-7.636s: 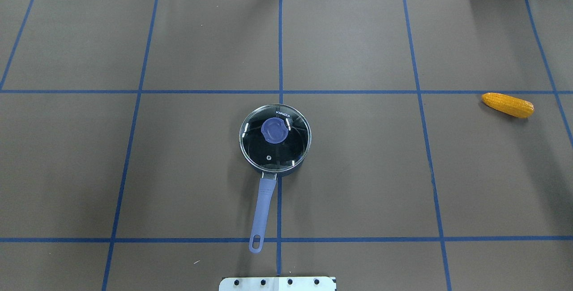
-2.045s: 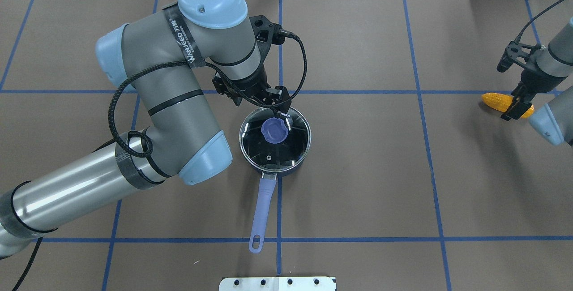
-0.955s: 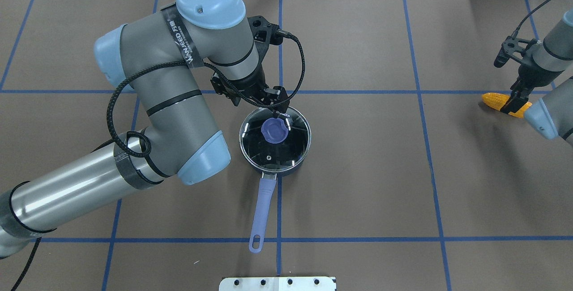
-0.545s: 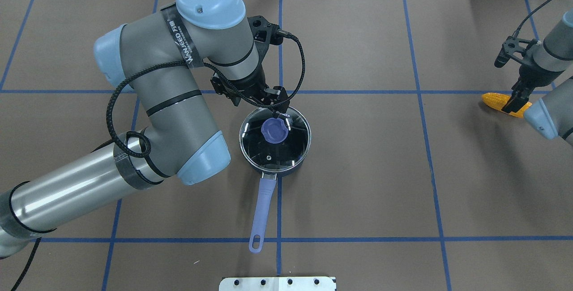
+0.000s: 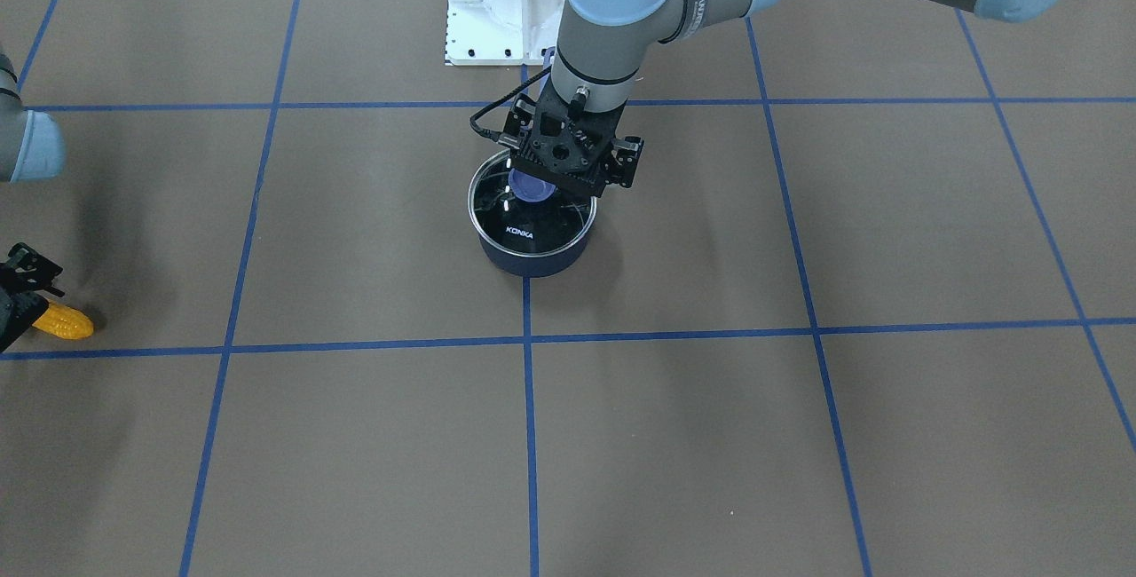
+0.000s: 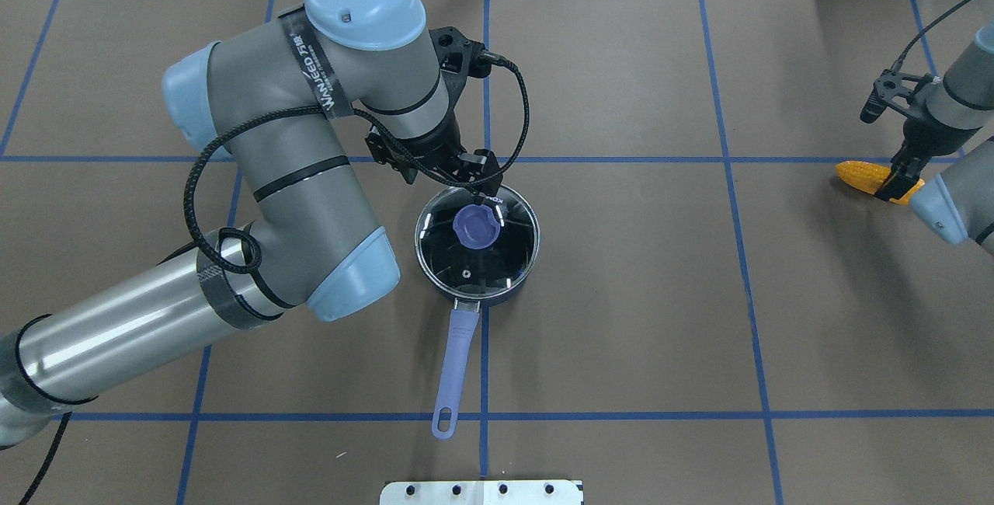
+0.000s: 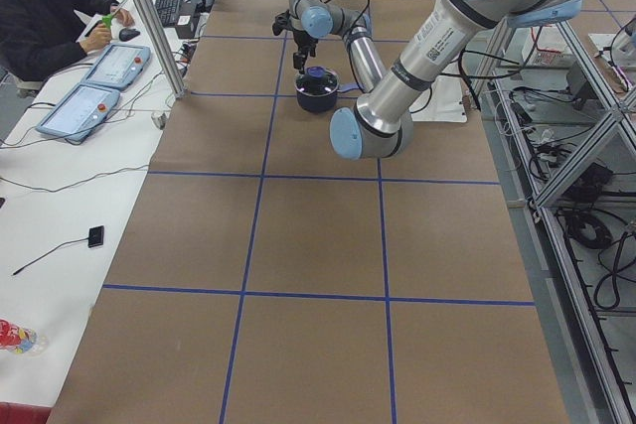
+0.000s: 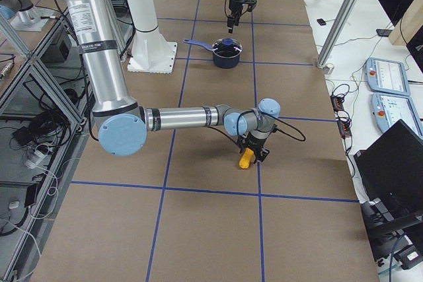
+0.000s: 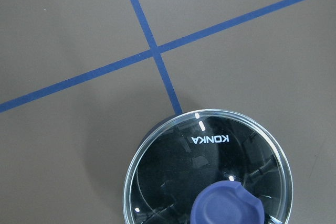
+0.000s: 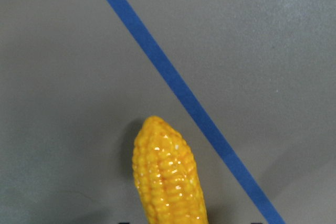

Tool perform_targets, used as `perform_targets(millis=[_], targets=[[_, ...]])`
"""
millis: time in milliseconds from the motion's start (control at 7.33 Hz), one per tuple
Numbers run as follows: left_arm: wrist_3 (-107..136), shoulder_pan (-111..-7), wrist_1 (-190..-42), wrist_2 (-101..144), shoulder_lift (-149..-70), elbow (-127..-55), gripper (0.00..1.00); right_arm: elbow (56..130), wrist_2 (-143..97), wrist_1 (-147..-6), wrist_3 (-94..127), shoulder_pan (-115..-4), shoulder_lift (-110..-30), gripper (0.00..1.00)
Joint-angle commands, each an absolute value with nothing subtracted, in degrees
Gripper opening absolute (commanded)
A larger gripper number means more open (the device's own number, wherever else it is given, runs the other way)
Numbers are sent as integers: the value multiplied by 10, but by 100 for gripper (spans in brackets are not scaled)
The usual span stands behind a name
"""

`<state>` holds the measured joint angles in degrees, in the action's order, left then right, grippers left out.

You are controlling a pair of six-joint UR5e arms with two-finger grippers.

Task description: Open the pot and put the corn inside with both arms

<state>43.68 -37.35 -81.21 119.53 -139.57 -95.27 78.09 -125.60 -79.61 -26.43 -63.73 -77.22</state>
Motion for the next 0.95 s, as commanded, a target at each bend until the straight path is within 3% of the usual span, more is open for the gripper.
perform_targets(millis=[0,136,409,545,818], targets=[[436,-374,-812,1195,-1396,-953,99,781,-1255,-796,-265,-637,-773,62],[437,-374,-812,1195,-1395,-953,98,781,-1255,-796,-265,-637,-773,54],[436,-374,-812,1195,-1395,-952,98,781,-1241,-796,-265,-636,-773,49],[436,-374,-812,1195,-1394,-953,98,784,-1241,-796,-265,-636,-773,33],[436,-374,-812,1195,-1393,-953,98,789,-1247,-798,-265,-635,-767,38]])
